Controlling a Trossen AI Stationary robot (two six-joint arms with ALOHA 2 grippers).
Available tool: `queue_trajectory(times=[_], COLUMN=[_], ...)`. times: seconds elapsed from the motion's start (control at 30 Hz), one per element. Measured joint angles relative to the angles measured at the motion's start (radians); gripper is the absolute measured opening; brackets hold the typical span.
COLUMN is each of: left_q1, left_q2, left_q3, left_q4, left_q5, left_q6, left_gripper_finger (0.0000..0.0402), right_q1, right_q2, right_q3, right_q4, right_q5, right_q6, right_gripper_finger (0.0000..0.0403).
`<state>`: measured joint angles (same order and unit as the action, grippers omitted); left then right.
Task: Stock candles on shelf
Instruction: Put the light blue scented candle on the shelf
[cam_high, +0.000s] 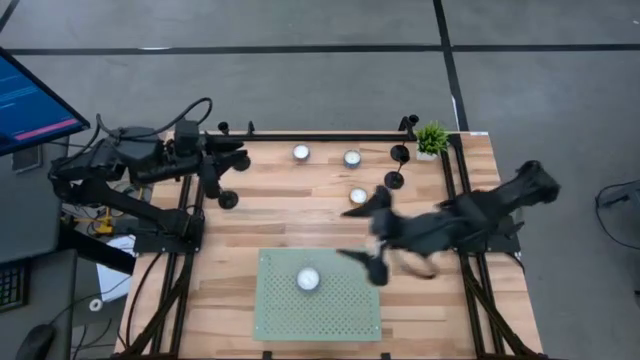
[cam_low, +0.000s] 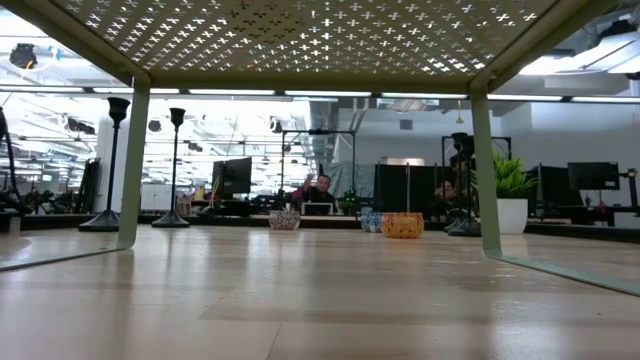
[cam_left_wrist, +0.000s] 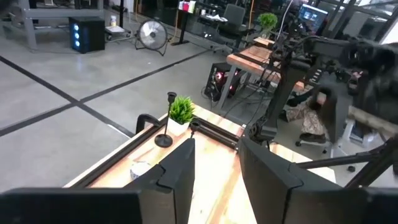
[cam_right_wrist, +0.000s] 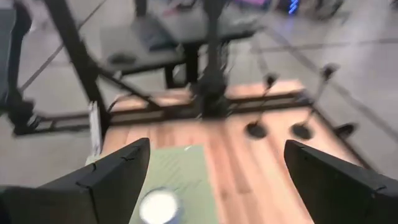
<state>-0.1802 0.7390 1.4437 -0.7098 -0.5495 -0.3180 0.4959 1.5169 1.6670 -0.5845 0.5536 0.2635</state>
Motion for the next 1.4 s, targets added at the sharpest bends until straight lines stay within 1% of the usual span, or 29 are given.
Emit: queue_trajectory(times=[0.1, 0.23, 0.33, 0.6, 0.7, 0.9, 1.03, 1.1, 1.17, 1.23, 1.4], left_q1=[0.000, 0.000, 0.000, 0.000, 0.000, 0.000, 0.000, 0.000, 0.000, 0.000, 0.000], left_q2=[-0.021, -0.036, -0.038, -0.038, -0.038, -0.038, -0.038, -0.038, -0.038, -0.038, -0.038], left_q3=[0.000, 0.000, 0.000, 0.000, 0.000, 0.000, 0.000, 0.000, 0.000, 0.000, 0.000], left_q4=[-0.018, -0.018, -0.018, -0.018, -0.018, -0.018, -0.018, -0.018, -0.018, -0.018, -0.017], left_q5=[0.000, 0.000, 0.000, 0.000, 0.000, 0.000, 0.000, 0.000, 0.000, 0.000, 0.000], left_q6=[0.000, 0.006, 0.025, 0.057, 0.058, 0.059, 0.059, 0.059, 0.057, 0.057, 0.056], left_gripper_finger=[0.0127, 0.0129, 0.0129, 0.0134, 0.0134, 0.0134, 0.0134, 0.0134, 0.0133, 0.0133, 0.0136], right_q1=[-0.015, -0.027, -0.028, -0.024, -0.025, -0.024, -0.030, -0.033, -0.042, -0.045, -0.055], right_q2=[0.085, 0.182, 0.240, 0.369, 0.388, 0.387, 0.416, 0.431, 0.444, 0.444, 0.444], right_q3=[0.031, 0.064, 0.080, 0.080, 0.081, 0.081, 0.083, 0.077, 0.081, 0.081, 0.081], right_q4=[-0.003, -0.051, -0.078, -0.080, -0.058, -0.056, -0.020, -0.028, 0.023, 0.011, 0.013], right_q5=[-0.063, -0.145, -0.157, -0.166, -0.188, -0.194, -0.197, -0.209, -0.211, -0.197, -0.211], right_q6=[0.014, 0.051, 0.051, 0.029, 0.032, 0.054, 0.036, 0.016, 0.005, -0.011, -0.027], right_gripper_finger=[0.0361, 0.0361, 0.0361, 0.0361, 0.0361, 0.0361, 0.0361, 0.0361, 0.0361, 0.0361, 0.0361])
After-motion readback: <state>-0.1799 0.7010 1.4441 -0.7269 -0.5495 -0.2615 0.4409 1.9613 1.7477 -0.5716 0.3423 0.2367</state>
